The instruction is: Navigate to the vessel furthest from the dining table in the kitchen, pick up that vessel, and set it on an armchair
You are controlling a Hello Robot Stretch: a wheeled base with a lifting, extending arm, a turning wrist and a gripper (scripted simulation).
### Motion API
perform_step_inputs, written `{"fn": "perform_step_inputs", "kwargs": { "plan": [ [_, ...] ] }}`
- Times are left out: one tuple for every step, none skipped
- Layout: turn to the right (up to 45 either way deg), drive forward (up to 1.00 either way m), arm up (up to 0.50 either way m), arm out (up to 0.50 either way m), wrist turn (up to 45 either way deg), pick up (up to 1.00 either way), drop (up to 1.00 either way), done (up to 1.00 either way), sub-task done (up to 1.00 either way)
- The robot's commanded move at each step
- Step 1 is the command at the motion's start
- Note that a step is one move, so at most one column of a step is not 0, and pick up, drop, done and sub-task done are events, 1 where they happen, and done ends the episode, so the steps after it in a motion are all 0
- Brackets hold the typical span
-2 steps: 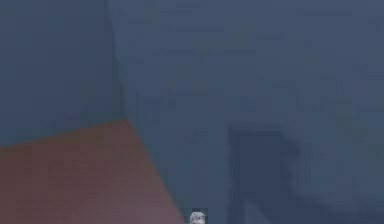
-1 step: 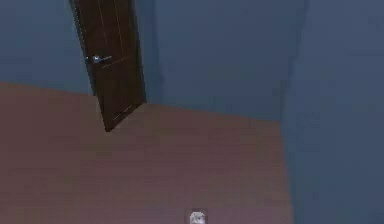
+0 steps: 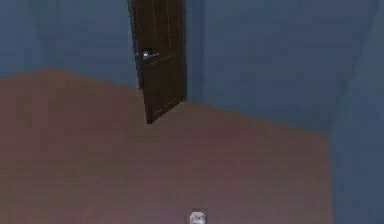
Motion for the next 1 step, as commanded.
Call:
{"fn": "perform_step_inputs", "kwargs": {
  "plan": [
    [0.0,0.3,0.0,0.0,0.0,0.0,0.0,0.0,0.0]
  ]
}}
